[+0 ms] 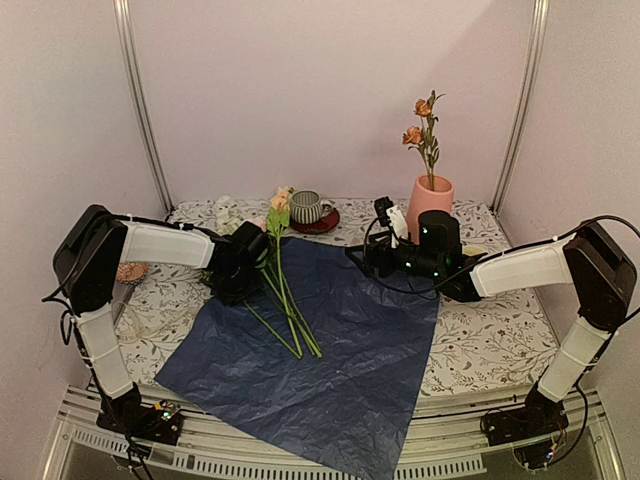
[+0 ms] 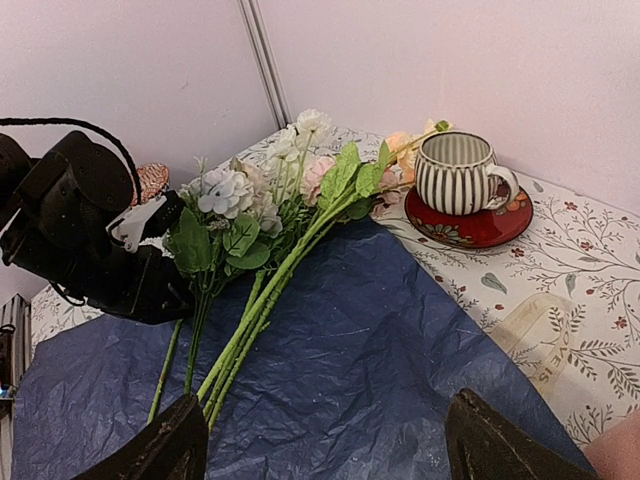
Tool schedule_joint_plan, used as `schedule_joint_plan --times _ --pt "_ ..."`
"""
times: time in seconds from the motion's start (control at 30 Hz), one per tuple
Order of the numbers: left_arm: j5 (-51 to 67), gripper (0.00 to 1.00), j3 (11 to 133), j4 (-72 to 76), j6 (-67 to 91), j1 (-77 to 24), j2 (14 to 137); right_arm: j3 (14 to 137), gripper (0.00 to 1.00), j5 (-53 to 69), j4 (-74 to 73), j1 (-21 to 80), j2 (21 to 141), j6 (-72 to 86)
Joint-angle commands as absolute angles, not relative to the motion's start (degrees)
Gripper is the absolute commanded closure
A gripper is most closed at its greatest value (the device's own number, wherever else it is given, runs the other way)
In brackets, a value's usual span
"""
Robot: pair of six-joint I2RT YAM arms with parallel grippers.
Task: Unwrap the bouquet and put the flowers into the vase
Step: Pick up the fake flower from the flattened wrapping paper.
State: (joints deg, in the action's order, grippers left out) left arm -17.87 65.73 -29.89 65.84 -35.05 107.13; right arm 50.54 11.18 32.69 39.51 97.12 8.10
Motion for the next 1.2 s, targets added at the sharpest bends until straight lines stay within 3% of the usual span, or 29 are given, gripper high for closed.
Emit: schedule_joint_plan --times 0.0,0.2,0.43,0.9,1.17 --pt "-19.3 0.68 66.6 -33.2 68.2 -34.0 108.8 49.8 0.16 11.9 34.6 39.8 96.3 7.9" --pt "-17.9 0.75 67.3 -33.2 68.3 -33.8 110.8 49.9 0.16 12.4 34.7 39.8 96.3 8.1" --pt "-19.8 0.96 68.2 -37.0 70.8 -33.8 110.1 49.7 0.16 12.5 34.8 39.8 96.2 8.1" --pt "-33.6 0.97 74.9 -53.8 78.0 -37.3 104.2 50.0 0.17 13.4 34.8 39.8 96.6 8.3" --pt "-45.1 0.95 84.8 -77.2 92.3 -43.0 108.7 50.0 0.17 13.6 34.8 39.8 96.7 8.3"
